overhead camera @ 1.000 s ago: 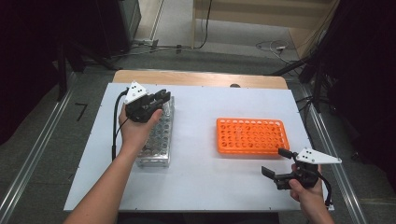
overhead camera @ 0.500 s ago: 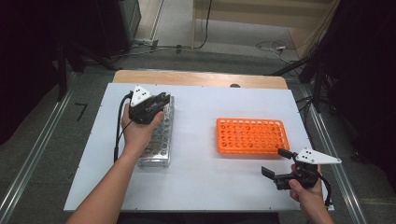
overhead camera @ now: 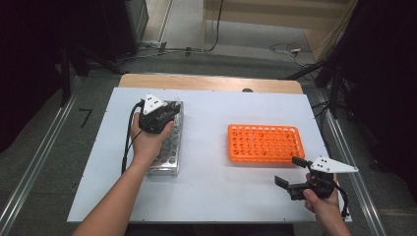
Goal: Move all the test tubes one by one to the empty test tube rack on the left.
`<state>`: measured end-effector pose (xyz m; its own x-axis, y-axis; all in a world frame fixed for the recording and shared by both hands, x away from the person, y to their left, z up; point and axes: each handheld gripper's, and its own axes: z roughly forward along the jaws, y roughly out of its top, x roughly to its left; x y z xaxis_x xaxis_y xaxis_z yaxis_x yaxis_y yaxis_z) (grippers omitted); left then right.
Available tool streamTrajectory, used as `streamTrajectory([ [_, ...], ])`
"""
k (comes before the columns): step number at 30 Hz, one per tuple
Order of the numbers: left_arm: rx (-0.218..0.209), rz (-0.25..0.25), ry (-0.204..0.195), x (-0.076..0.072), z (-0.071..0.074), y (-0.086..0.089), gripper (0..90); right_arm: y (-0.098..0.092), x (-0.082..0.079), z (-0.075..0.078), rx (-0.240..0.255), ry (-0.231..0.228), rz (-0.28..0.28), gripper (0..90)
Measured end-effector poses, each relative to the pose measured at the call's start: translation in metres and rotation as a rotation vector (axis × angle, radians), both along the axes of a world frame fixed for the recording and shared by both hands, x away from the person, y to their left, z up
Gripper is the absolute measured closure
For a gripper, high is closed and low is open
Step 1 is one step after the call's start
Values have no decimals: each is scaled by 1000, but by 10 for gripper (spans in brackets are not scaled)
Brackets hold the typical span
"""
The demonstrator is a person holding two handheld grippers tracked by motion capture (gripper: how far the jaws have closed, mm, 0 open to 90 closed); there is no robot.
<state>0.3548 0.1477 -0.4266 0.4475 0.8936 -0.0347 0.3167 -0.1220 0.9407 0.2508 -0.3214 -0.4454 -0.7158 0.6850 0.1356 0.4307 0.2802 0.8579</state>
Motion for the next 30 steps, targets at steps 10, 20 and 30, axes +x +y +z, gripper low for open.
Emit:
streamTrajectory([
  [10,50,-3,68,0,-1,-2,756,1,1,-1,-4,0,-1,0],
  [20,4,-30,119,0,2,3,698,-1,6,-4,9,15,-18,0],
  [30,-52,-29,92,-10,12,4,458,2,5,7,54,-6,-1,0],
])
